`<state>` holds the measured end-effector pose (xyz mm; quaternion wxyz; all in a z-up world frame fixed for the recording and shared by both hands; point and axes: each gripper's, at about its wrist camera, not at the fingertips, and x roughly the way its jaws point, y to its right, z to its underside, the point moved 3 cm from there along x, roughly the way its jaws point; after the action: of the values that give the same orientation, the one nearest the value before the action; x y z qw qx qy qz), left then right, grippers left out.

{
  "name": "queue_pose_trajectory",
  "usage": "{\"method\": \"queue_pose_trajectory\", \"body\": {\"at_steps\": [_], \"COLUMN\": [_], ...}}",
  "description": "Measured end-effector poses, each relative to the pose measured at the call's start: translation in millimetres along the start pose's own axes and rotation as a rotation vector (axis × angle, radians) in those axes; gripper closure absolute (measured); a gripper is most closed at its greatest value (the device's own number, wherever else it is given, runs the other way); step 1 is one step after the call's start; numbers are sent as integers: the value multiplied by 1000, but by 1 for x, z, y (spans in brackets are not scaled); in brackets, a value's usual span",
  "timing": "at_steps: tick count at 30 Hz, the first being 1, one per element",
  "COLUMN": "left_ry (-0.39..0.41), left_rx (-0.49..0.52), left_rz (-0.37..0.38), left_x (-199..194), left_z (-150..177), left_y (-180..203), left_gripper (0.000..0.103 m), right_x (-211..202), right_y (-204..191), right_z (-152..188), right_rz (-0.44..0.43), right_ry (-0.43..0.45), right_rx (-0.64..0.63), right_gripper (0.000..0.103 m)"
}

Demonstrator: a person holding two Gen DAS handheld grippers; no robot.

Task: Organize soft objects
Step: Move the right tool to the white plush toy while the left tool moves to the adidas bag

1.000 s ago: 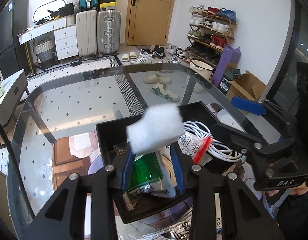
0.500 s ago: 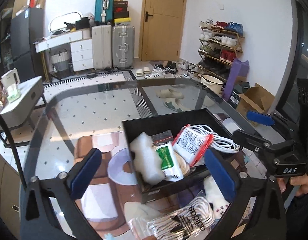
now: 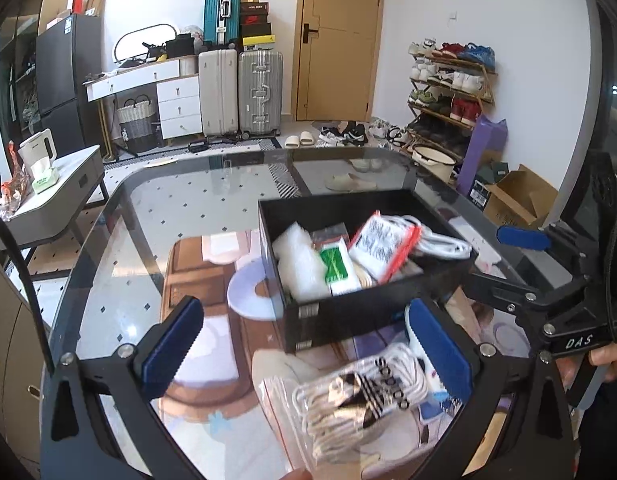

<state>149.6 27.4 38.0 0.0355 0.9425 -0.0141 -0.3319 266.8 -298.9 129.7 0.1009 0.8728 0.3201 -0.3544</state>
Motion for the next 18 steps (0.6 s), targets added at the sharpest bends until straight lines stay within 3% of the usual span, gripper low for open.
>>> {"method": "queue_pose_trajectory", "body": {"at_steps": [7,18], "left_ry": [-40,-68], "left_rx": [1,-28], "left_rz": [-9,-8], "left_x": [-2,-3], "left_z": [19,37], "left_y": [7,8], "left_gripper": [0,0], "right_x": [17,39], "right_y": [-2,-7], "right_z": [15,32], "right_rz": [-29,-71], "right_ry": [-101,-172], "right_rx": [-1,10], "right_gripper": [1,1]}}
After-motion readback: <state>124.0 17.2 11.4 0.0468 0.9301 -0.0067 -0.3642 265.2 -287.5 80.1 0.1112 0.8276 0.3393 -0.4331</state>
